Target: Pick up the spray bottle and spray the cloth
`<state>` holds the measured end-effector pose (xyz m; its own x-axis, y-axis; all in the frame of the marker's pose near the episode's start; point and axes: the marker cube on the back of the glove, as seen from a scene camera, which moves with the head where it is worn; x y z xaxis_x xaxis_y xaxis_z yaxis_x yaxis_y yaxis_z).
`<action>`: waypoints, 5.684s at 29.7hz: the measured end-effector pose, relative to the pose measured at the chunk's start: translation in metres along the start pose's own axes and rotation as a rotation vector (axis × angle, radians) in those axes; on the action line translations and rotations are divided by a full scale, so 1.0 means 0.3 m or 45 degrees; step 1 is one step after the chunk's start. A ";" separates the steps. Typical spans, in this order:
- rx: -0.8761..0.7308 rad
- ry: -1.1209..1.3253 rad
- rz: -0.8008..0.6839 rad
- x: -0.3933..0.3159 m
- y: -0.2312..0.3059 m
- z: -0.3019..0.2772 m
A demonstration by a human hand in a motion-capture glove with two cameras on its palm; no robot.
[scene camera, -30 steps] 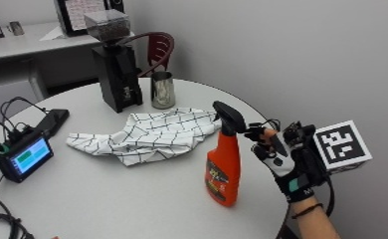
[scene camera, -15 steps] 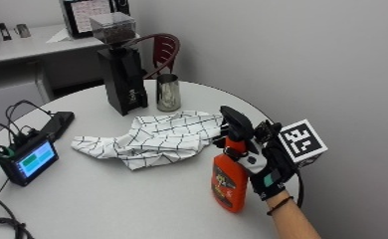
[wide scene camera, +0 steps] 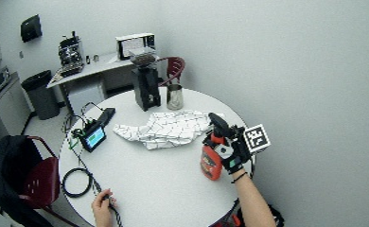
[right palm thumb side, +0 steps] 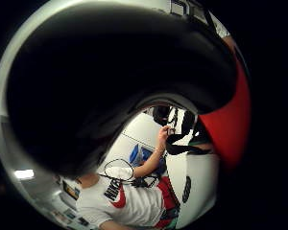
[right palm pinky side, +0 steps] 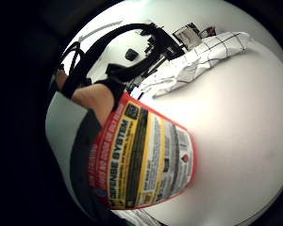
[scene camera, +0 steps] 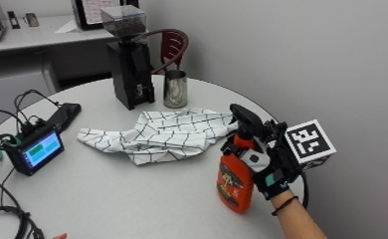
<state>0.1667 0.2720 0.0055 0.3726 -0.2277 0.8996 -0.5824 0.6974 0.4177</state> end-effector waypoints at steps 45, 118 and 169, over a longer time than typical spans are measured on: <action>-0.283 0.514 0.708 -0.120 -0.246 -0.258; -0.165 0.143 0.196 -0.076 -0.183 0.189; -0.185 0.083 -0.023 -0.050 -0.105 0.388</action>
<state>0.0953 0.1744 -0.0063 0.4310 -0.1998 0.8800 -0.4663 0.7856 0.4067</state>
